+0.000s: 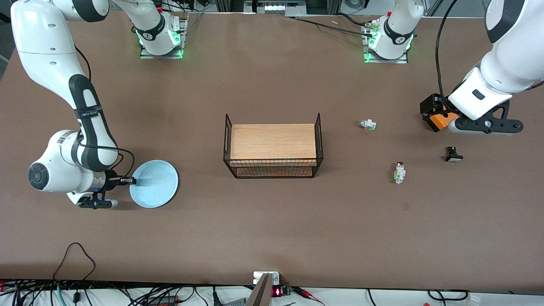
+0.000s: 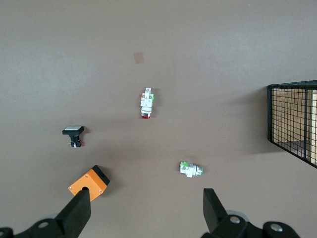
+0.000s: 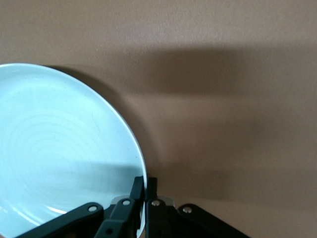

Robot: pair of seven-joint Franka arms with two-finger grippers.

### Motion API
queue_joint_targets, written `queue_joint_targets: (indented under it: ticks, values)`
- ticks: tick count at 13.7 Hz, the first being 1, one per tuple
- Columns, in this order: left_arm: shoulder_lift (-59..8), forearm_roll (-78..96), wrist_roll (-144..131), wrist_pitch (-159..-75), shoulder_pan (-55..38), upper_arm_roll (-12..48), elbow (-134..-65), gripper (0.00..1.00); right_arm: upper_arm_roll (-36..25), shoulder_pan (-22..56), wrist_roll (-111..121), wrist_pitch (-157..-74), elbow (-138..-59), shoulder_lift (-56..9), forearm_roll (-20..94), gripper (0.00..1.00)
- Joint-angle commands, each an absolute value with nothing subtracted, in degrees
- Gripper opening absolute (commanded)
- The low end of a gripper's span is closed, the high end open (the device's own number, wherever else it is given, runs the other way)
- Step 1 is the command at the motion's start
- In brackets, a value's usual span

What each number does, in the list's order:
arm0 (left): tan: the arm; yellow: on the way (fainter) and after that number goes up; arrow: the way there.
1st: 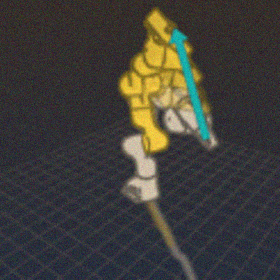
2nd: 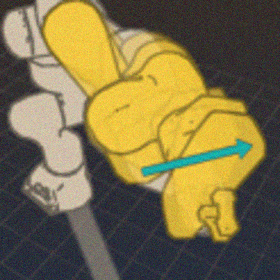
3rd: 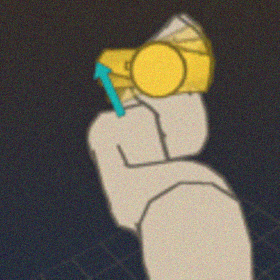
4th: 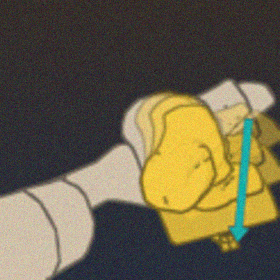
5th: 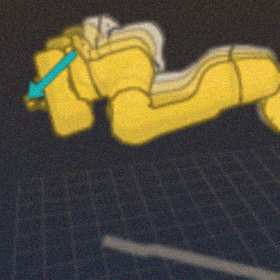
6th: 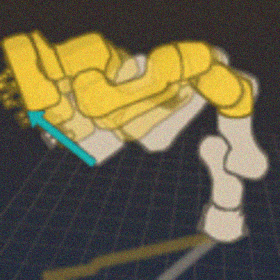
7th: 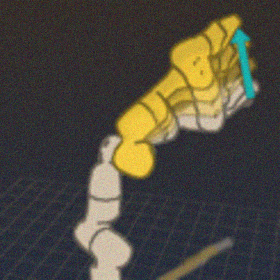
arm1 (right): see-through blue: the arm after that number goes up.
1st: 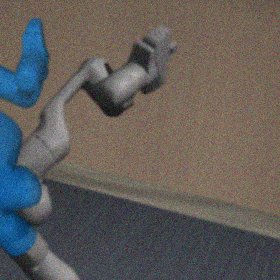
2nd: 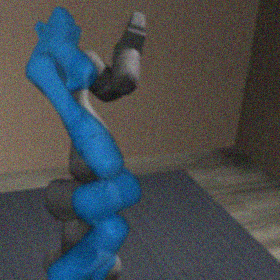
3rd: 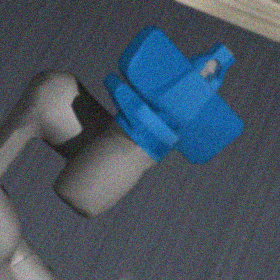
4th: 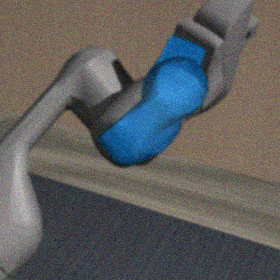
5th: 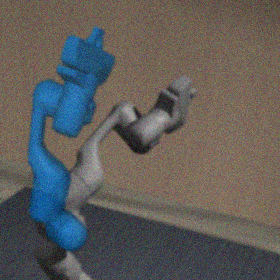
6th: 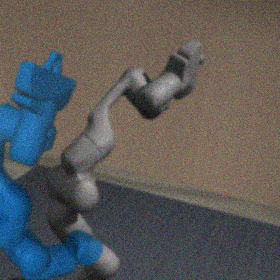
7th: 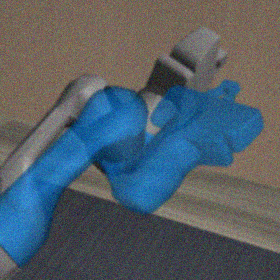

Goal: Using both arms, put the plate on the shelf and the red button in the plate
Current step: 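Grasp the blue plate rim with the right gripper and lift it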

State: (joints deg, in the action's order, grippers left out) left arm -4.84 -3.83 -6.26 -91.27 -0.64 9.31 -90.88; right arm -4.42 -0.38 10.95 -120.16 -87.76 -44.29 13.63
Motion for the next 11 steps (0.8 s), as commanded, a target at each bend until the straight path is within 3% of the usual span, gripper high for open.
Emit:
queue_joint_targets:
  ticks: [1, 4, 11]
  values:
    - [-5.18, -3.69, -5.80, -90.00, -0.35, 9.67, -89.56, 1.00, -4.39, -0.79, 11.08, -114.28, -87.46, -41.41, 14.24, 0.00]
    - [-5.10, -3.69, -5.89, -90.00, -0.35, 9.67, -89.56, 1.00, -6.06, -0.62, 10.12, -103.57, -84.39, -38.59, 14.24, 0.00]
    - [-5.10, -3.69, -5.89, -90.00, -0.35, 9.67, -89.56, 1.00, -6.68, -0.09, -3.31, -71.67, -65.51, -37.35, 14.33, 0.00]
